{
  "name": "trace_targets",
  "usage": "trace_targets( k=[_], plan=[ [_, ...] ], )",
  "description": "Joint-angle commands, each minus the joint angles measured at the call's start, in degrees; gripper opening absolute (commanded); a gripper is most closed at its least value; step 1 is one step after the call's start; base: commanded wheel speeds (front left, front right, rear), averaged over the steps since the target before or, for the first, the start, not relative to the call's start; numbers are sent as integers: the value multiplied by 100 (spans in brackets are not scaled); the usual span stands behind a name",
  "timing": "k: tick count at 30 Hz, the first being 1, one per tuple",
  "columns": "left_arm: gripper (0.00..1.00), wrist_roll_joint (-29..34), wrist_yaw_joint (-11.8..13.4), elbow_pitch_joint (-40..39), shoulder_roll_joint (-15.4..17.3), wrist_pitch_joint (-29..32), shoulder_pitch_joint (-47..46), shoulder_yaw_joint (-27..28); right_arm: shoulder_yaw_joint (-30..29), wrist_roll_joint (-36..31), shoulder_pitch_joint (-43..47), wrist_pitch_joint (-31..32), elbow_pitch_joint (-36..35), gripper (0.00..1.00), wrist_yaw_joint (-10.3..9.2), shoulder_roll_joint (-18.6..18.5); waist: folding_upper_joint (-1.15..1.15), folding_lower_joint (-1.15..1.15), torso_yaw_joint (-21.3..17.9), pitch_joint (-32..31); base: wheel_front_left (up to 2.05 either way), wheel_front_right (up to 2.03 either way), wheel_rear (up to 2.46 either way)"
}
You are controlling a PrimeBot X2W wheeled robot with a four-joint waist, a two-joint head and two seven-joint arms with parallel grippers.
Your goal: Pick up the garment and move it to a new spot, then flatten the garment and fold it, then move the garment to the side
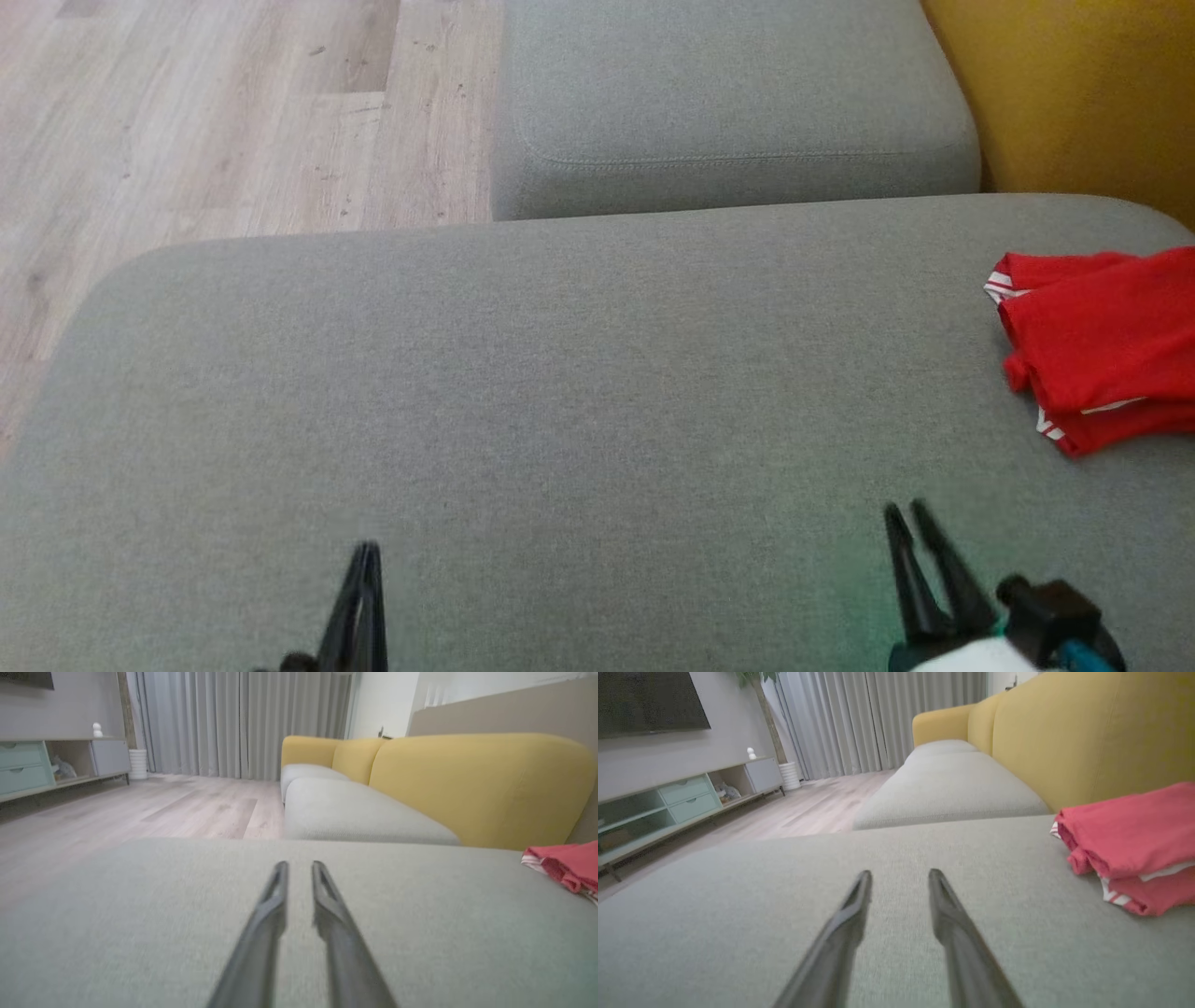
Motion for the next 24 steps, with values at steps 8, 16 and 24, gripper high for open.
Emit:
trace_targets(
  k=[8,16,24],
  plan=[
    [0,-473,-35,97,26,76,-48,46,-29,479,-36,81,72,0,0,-24,0,0,-8,26,0,0,0],
    [0,-1039,-97,162,57,177,-183,111,-74,1044,-143,186,76,0,-1,-52,0,0,-18,55,0,0,0],
    [0,-1599,-158,224,82,281,-315,181,-125,1602,-245,294,74,0,-1,-74,0,0,-27,85,0,0,0]
  ],
)
